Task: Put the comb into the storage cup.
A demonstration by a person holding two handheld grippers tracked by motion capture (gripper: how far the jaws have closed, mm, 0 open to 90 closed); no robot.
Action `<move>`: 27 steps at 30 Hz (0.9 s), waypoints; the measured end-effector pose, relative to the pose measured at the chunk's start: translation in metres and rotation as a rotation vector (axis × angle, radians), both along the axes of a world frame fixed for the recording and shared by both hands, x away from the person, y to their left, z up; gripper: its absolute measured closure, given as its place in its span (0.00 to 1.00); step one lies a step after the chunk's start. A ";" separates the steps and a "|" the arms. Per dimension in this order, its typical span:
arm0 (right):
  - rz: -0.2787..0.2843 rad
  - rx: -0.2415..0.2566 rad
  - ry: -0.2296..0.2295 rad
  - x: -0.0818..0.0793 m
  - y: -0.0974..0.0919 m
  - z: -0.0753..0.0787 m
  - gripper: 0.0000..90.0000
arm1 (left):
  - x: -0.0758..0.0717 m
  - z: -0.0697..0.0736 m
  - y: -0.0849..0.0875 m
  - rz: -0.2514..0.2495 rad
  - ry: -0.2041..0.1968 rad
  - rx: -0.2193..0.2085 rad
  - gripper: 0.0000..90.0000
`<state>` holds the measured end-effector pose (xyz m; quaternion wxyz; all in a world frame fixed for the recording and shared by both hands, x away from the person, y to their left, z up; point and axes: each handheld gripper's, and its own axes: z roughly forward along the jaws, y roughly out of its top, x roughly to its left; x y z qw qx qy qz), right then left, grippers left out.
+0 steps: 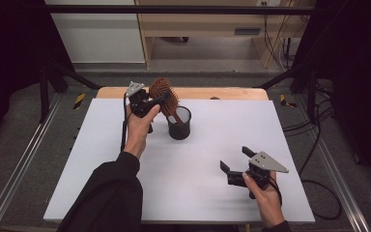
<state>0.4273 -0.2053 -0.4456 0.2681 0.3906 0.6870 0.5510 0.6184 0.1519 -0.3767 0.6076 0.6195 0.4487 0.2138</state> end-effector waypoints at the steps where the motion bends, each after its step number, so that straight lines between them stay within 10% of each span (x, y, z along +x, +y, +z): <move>1: 0.000 0.000 0.000 0.000 0.000 0.000 0.03 | 0.000 0.000 0.000 0.000 0.000 -0.003 0.46; 27: 0.004 -0.001 0.007 0.001 0.002 -0.001 0.03 | 0.004 -0.003 0.004 0.013 -0.015 0.022 0.41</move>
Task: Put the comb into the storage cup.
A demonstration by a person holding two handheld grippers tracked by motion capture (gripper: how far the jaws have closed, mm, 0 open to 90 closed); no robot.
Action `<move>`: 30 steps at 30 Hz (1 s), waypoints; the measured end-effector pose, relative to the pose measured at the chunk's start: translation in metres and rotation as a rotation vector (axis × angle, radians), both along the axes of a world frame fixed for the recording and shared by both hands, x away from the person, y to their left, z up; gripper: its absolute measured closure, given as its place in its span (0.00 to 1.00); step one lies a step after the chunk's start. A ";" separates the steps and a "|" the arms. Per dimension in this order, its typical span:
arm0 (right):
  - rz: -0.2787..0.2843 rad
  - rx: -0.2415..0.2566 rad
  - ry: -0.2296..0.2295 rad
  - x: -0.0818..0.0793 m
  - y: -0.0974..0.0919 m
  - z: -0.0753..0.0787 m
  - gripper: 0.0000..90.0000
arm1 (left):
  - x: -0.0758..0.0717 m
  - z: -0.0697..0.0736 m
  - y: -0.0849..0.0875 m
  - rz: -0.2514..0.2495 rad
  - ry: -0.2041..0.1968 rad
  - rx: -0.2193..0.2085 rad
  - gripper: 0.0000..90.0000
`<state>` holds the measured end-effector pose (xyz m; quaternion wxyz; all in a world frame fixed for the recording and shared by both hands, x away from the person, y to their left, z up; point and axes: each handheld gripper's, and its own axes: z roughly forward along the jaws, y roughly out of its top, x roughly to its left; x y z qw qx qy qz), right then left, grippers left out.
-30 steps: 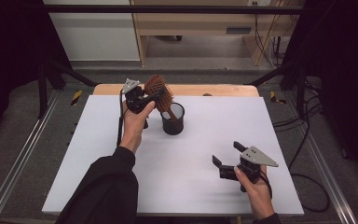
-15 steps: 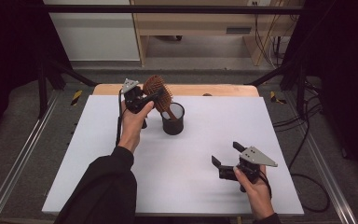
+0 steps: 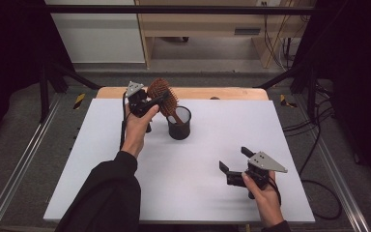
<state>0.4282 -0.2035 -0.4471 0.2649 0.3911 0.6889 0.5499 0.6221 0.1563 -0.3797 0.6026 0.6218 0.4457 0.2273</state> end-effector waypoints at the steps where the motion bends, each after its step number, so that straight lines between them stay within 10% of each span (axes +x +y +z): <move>1: 0.002 -0.002 -0.001 0.000 0.000 0.000 0.03 | 0.000 0.000 0.001 0.005 0.004 -0.001 0.41; 30: 0.003 -0.006 0.000 0.000 0.000 0.000 0.03 | 0.004 -0.003 0.003 0.015 0.008 -0.044 0.33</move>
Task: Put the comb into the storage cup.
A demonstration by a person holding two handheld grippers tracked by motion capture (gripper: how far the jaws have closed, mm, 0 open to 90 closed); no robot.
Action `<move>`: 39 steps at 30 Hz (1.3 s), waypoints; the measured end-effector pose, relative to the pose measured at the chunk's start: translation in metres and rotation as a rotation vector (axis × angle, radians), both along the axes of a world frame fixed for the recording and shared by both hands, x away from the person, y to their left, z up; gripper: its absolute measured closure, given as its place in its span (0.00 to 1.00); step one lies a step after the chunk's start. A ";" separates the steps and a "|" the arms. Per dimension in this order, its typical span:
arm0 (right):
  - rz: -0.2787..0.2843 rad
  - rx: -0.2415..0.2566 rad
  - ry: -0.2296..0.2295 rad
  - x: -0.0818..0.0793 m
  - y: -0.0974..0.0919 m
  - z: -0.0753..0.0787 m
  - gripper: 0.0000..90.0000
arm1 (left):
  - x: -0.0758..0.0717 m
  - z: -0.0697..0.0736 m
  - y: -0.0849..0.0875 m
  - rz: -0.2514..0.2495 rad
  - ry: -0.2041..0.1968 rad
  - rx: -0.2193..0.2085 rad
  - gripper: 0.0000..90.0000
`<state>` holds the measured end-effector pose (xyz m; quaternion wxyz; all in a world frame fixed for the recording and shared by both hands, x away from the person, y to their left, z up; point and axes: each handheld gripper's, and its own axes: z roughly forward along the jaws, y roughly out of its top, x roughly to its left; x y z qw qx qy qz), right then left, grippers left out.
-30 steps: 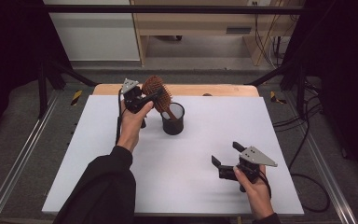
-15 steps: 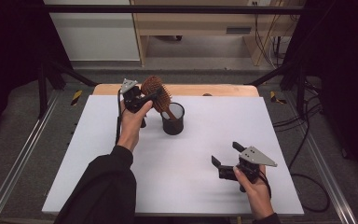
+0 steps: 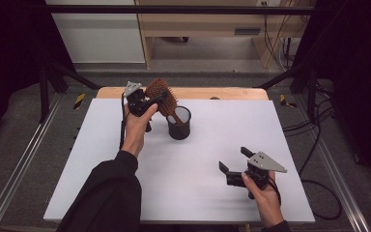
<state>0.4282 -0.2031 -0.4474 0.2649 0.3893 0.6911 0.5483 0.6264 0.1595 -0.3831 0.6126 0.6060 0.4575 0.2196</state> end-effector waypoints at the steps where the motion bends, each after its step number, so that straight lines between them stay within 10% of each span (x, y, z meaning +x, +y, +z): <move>1: 0.000 0.000 0.000 0.000 0.000 0.000 0.03 | 0.000 0.000 0.000 0.000 0.002 -0.003 0.32; 15: 0.004 -0.002 -0.001 0.000 0.001 0.000 0.03 | -0.010 -0.005 0.004 0.019 -0.002 0.019 0.10; 39: 0.010 -0.014 0.005 0.000 0.006 -0.001 0.03 | -0.038 0.002 0.007 0.026 -0.026 0.065 0.03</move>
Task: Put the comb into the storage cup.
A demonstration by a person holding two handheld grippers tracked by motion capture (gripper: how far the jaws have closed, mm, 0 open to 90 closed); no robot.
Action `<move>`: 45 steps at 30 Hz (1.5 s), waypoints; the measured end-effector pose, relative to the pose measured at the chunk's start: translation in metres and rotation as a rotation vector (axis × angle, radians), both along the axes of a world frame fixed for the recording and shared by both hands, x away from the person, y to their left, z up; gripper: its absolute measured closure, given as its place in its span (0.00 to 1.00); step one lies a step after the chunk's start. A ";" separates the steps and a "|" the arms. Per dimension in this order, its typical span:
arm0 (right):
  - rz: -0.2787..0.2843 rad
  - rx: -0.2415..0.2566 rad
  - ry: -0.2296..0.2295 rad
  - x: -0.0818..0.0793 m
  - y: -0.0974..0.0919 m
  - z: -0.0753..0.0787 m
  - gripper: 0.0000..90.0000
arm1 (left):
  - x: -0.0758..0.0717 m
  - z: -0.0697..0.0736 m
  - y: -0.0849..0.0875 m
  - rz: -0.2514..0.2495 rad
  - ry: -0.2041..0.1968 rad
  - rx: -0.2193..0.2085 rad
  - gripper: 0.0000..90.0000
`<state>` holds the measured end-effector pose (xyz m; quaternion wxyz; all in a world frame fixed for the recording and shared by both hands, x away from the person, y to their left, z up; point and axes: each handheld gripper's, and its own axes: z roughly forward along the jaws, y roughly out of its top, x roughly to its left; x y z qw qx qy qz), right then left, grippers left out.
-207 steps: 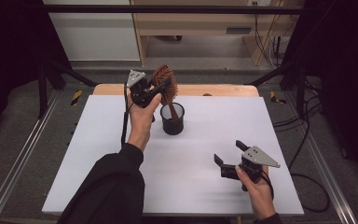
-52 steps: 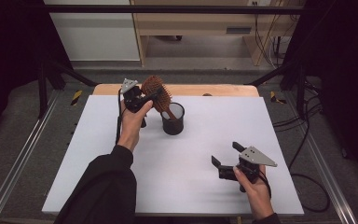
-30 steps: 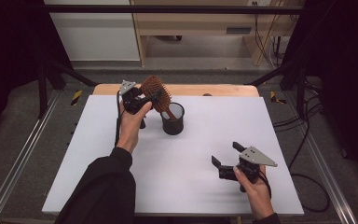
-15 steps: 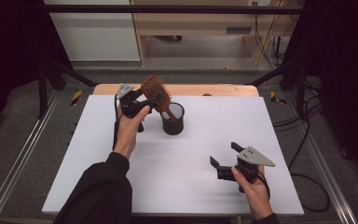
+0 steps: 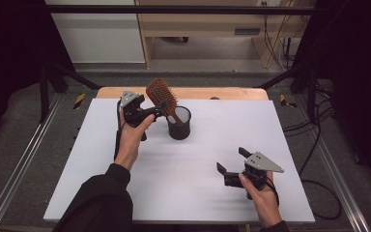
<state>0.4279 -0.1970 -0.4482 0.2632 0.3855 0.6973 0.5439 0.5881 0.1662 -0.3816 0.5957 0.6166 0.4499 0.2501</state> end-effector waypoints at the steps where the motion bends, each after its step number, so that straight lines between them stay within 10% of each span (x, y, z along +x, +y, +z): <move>1: -0.001 0.000 0.000 0.000 0.000 0.000 0.03 | -0.001 0.001 0.000 -0.001 -0.002 0.002 0.03; 45: 0.004 -0.005 0.010 0.001 0.001 -0.002 0.03 | -0.056 0.005 0.036 -0.008 -0.071 0.109 0.03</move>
